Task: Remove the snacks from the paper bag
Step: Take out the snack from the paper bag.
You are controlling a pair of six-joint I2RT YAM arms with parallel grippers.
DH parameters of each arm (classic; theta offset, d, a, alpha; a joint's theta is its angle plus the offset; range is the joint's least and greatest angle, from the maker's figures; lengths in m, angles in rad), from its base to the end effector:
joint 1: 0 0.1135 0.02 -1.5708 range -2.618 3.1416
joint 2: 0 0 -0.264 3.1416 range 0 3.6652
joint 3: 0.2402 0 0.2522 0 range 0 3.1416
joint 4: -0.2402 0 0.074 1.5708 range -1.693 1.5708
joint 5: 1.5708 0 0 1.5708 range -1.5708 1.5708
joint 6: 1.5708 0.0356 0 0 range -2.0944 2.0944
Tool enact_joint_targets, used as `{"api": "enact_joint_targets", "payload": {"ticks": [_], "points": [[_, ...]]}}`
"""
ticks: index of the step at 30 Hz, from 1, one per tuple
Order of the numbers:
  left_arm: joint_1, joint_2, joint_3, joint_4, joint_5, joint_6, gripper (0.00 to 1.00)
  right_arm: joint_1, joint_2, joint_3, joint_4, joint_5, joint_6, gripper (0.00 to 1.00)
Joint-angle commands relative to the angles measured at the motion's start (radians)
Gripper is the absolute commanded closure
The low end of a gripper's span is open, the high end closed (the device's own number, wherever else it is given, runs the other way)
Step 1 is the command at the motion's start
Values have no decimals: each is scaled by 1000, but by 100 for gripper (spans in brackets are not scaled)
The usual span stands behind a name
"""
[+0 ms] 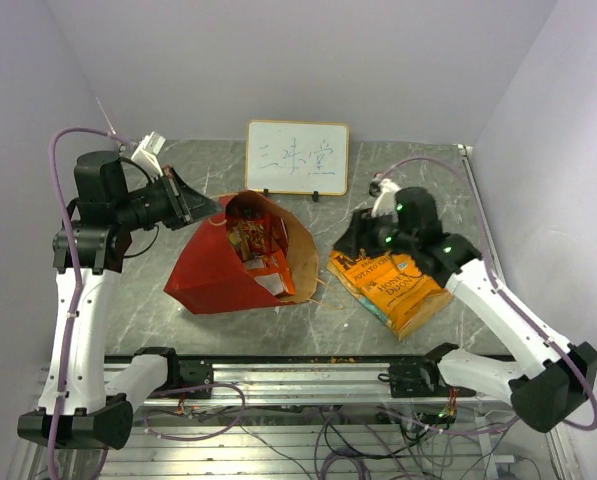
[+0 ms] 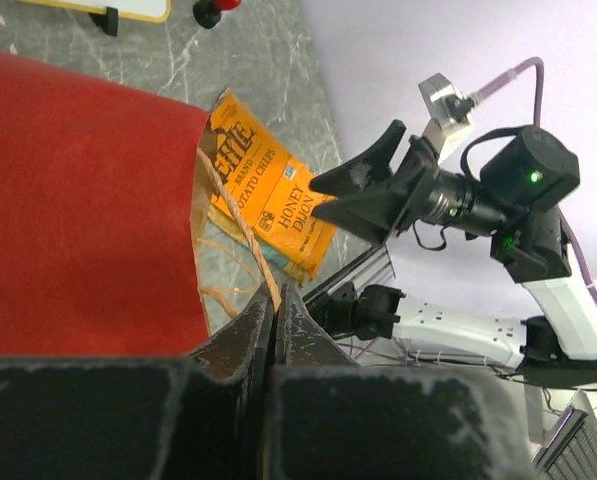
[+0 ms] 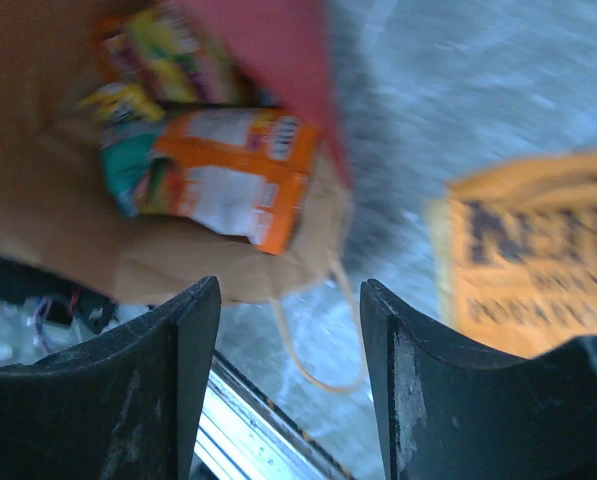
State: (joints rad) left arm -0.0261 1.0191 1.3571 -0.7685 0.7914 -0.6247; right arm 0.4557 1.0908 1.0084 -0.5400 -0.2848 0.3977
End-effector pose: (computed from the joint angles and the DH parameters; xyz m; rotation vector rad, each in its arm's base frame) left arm 0.1821 -0.0301 0.4348 -0.0776 2.0635 -1.1984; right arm 0.2067 0.1124 0.3242 -0.2329 2.2653 0.7788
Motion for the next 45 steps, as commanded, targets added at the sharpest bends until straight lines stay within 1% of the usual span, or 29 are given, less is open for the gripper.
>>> {"api": "enact_joint_targets", "payload": {"ticks": [1,3,4,7,10,13,18,20,22,24,27,29,32,36,39,42,45], "points": [[2,-34,-21,-59,10,60,93,220,-21,-124,415,-1,-7,41],[2,-35,-16,-93,6,81,93,296,-23,-196,575,45,-21,39],[2,-34,-7,-119,1,93,93,328,-8,-215,625,66,-47,39],[2,-42,17,-186,-4,125,93,418,64,-199,676,144,-157,39],[2,-61,38,-263,-28,157,93,490,146,-178,717,159,-304,38],[2,-93,30,-274,-43,125,93,566,236,-152,748,162,-392,38],[2,-134,-6,-143,-28,5,93,647,349,-124,812,191,-405,39],[2,-128,-13,-82,-17,-35,93,660,370,-121,846,165,-393,40],[2,-118,-23,-10,-8,-84,93,674,393,-107,873,106,-375,42],[3,-103,-38,58,-8,-124,93,708,419,-78,882,87,-374,42],[2,-72,-36,68,-8,-151,93,780,461,-38,916,90,-386,42],[1,-80,-53,85,-18,-177,93,810,489,-15,941,97,-357,41],[0,-114,-97,99,-27,-214,93,811,486,-48,1007,132,-289,41],[-1,-173,-185,144,-16,-283,93,794,404,-135,974,251,-349,41],[-1,-205,-215,150,-10,-310,93,743,339,-186,906,274,-398,41],[0,-223,-210,122,-6,-301,93,698,284,-231,844,269,-503,41],[-1,-224,-181,44,-22,-251,93,681,272,-271,804,188,-643,40]]}}
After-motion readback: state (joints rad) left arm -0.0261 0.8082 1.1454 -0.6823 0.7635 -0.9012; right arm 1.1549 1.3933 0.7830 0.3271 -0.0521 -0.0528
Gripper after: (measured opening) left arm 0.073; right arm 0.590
